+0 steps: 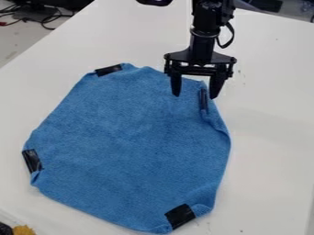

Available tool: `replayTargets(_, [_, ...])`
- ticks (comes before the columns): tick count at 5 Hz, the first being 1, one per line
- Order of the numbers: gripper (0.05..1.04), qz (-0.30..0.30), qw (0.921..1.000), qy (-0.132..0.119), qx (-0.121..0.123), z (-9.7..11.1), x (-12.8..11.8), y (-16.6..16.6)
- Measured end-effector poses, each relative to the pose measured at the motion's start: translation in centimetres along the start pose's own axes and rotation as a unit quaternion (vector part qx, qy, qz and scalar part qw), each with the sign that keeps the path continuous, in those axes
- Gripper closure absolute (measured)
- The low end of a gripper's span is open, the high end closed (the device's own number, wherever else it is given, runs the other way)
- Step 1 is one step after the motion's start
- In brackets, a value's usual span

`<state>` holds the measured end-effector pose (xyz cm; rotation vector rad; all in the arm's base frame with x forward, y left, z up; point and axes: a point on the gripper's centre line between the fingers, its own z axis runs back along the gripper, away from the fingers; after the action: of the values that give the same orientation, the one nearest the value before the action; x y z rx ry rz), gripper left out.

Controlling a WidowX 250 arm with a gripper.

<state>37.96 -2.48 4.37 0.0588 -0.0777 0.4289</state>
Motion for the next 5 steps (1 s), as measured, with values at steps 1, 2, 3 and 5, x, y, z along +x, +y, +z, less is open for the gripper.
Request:
replayTargets(1, [0.083,-0.001,0.9999,0.014,0.007,-1.3,-0.3,0.0])
replayTargets(2, [0.083,-0.011,0.9999,0.006,0.0,-1.8,0.0,-0.3])
replayTargets(3, [0.083,-0.034,0.9994,0.012,-0.003,-3.4,0.4,-1.3])
replayTargets(5, [0.137,-0.064,0.9979,0.005,-0.007,-3.3,1.6,-3.1])
